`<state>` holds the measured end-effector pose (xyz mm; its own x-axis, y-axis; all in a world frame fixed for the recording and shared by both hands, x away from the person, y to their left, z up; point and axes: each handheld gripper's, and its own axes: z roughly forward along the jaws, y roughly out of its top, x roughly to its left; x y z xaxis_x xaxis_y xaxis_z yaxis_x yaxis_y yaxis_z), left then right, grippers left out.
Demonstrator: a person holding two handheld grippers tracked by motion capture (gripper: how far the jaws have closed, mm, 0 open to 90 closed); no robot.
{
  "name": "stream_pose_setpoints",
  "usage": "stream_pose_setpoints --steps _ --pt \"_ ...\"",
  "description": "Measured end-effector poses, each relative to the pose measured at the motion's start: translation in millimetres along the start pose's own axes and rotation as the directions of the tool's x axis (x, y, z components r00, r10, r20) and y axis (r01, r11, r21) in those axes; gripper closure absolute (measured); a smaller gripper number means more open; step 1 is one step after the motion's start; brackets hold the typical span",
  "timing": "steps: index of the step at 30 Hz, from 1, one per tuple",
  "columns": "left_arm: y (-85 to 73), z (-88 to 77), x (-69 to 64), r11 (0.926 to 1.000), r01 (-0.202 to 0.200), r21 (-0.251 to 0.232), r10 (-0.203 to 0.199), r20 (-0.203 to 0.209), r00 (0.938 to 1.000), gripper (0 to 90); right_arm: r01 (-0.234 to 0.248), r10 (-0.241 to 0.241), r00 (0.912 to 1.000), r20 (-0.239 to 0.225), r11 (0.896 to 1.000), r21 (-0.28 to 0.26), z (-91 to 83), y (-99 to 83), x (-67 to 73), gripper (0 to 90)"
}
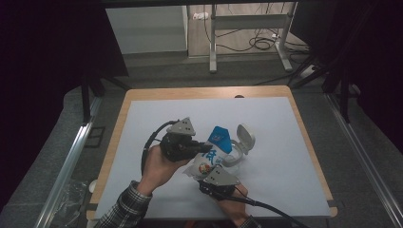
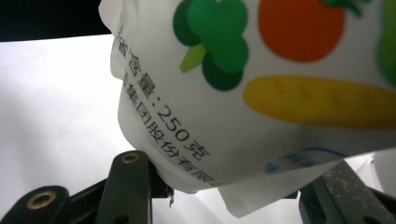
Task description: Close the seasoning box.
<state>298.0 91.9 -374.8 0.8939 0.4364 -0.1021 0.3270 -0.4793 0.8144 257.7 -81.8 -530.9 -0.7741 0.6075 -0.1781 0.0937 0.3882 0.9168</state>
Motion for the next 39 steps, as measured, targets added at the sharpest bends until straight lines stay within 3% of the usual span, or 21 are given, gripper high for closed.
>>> stream_pose_setpoints --steps 9,17,22,39 --pt "4.5 4.2 3.8 0.999 -0.018 0.04 0.018 0.002 0.9998 90.0 -0.035 0.037 0.9975 -0.06 0.999 0.022 -0.9 1.4 -1.9 52.4" --pt "10.7 8.2 10.8 0.9948 -0.03 0.097 0.029 0.014 0.9995 90.0 -0.103 0.107 0.9868 -0.122 0.994 0.036 -0.5 2.0 -2.7 52.1" --pt "14.3 11.9 16.0 0.9924 -0.018 0.122 0.015 0.028 0.9995 90.0 -0.123 0.128 0.982 -0.139 0.992 0.039 0.3 1.7 -4.9 52.1" --pt "32.9 22.7 19.5 0.9686 -0.066 0.24 0.062 0.026 0.9978 90.0 -0.229 0.235 0.9506 -0.203 0.972 0.055 -0.1 3.9 -8.2 52.0"
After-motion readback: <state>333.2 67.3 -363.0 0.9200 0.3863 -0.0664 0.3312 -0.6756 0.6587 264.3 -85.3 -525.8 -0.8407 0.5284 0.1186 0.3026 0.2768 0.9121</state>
